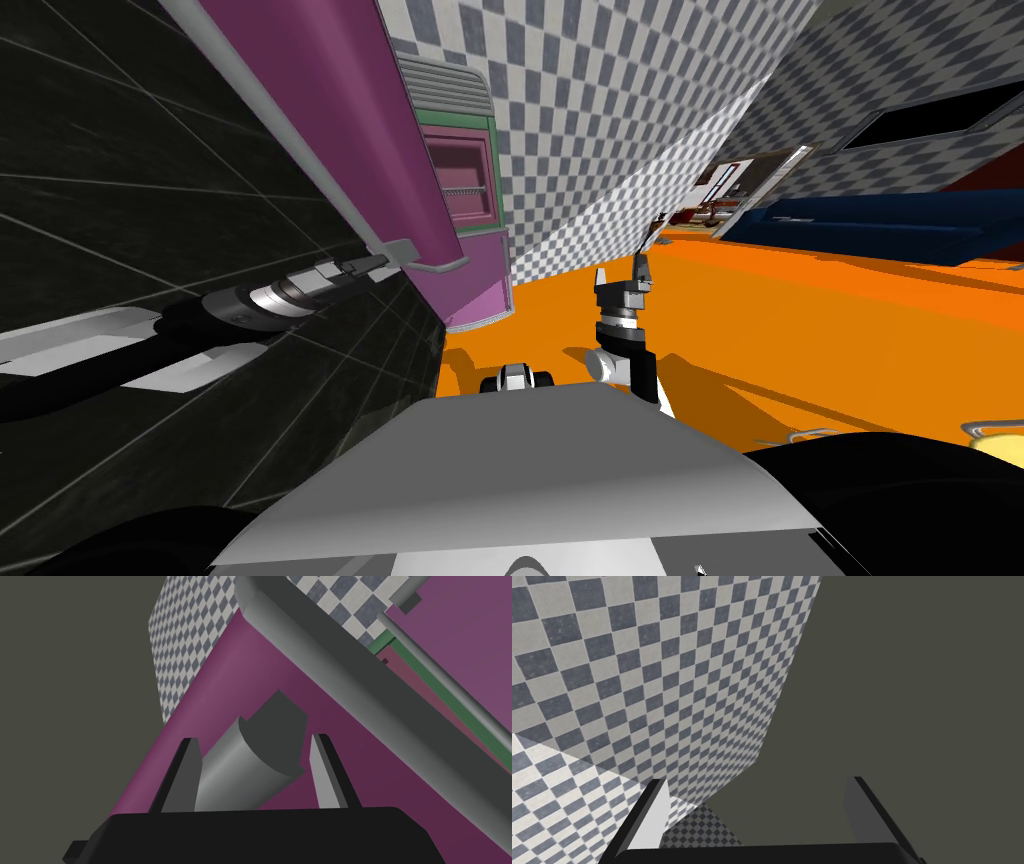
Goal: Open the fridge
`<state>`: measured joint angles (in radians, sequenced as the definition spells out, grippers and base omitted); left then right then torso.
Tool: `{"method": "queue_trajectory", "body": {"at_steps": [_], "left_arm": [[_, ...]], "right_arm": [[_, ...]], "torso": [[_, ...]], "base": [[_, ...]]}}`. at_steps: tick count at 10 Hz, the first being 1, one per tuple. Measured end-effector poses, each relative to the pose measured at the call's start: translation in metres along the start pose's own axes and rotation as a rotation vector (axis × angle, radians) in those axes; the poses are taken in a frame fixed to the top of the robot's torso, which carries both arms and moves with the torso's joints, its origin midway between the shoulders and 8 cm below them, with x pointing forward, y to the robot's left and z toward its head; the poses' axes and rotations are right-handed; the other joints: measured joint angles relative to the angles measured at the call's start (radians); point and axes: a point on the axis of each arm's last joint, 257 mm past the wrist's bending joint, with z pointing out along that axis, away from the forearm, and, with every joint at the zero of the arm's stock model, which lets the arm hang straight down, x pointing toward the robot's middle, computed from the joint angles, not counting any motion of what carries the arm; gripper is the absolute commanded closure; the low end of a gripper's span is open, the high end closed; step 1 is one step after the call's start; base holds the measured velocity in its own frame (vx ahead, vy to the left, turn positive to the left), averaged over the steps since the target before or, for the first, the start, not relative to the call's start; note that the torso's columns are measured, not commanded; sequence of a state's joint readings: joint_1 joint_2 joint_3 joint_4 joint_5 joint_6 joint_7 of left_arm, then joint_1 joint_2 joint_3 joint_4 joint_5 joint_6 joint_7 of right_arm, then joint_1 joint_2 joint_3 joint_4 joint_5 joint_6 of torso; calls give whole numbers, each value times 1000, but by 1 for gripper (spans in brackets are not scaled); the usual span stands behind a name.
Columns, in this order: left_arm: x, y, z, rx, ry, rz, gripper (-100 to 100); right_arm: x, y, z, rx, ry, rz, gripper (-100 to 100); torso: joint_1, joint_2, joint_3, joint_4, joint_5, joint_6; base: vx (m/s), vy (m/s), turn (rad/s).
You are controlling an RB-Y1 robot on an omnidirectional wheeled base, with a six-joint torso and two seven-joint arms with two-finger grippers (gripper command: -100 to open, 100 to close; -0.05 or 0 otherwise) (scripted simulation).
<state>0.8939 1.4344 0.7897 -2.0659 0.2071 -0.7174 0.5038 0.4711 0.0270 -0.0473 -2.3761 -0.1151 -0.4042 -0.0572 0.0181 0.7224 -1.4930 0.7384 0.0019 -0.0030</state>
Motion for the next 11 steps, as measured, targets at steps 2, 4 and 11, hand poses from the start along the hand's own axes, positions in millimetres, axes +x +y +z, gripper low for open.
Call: {"method": "queue_trajectory", "body": {"at_steps": [2,4,11], "left_arm": [[-5,2,-7,-2,4,-6,100],[-8,1,-16,25,9,-8,100],[-19,21,-34,-14,-7,0,100]], "right_arm": [[0,0,0,0,0,0,0],[0,0,0,0,0,0,0],[0,0,0,0,0,0,0]], "torso": [[3,5,3,1,1,2],[-4,7,9,0,1,0],[2,-3,-4,0,-2,1]], "base": [[-134,59,-229],[-43,27,10],[-8,-4,7]]}}
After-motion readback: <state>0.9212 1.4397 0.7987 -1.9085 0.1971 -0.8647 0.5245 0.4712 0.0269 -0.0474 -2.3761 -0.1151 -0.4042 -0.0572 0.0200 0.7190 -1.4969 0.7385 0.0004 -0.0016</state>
